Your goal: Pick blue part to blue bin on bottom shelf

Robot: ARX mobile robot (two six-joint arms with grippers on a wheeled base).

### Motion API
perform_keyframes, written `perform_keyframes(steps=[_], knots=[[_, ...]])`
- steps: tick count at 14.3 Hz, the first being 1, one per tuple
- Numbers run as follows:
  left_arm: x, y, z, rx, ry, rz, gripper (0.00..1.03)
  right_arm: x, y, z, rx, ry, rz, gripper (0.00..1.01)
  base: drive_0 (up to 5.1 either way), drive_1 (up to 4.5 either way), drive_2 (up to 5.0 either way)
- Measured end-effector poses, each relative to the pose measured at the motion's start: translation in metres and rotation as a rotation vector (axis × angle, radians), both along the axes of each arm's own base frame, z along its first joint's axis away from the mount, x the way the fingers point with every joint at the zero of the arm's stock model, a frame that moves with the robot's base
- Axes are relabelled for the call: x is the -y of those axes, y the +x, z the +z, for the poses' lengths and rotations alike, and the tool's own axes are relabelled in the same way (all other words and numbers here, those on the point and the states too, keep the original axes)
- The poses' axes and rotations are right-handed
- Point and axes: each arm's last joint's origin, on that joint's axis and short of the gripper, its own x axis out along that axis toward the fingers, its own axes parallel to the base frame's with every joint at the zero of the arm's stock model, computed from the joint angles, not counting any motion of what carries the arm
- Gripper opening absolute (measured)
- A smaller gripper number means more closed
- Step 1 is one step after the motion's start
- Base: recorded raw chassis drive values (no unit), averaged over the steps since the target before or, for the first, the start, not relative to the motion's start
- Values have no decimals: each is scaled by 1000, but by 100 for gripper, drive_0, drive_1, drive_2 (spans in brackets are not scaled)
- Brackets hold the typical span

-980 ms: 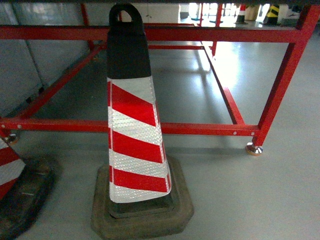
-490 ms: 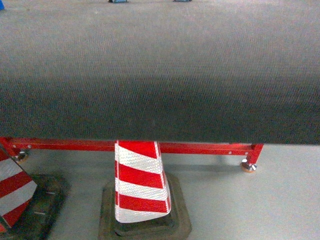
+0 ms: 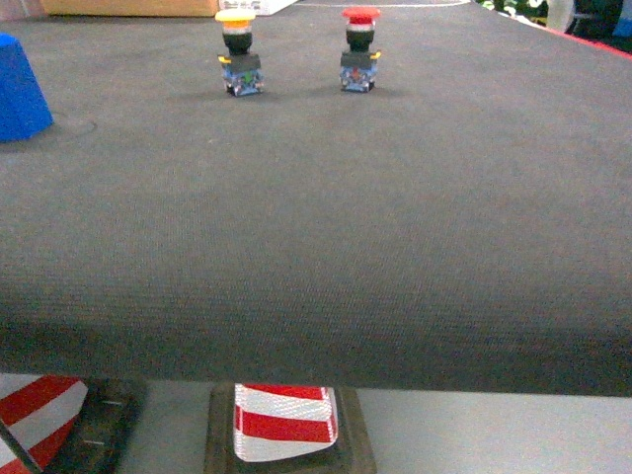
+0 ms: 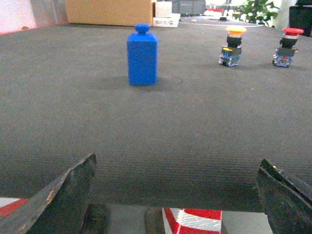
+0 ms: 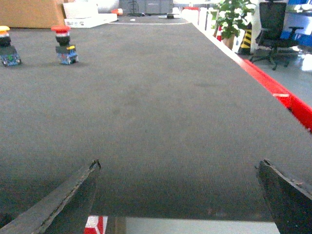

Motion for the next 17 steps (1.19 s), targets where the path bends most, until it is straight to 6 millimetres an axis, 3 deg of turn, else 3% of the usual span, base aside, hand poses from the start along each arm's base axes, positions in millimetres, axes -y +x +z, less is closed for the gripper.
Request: perform_keyframes(steps=[14, 15, 17], knots=[[0, 0, 0, 0, 0, 0, 98, 0, 0, 0, 0, 0, 0, 98, 0, 0, 0], [2, 2, -2, -174, -37, 36, 98, 0, 0, 0, -1, 0, 0, 98, 0, 0, 0], [8, 47, 16, -240, -121, 66, 98, 0, 0, 0, -1, 0, 0, 98, 0, 0, 0]])
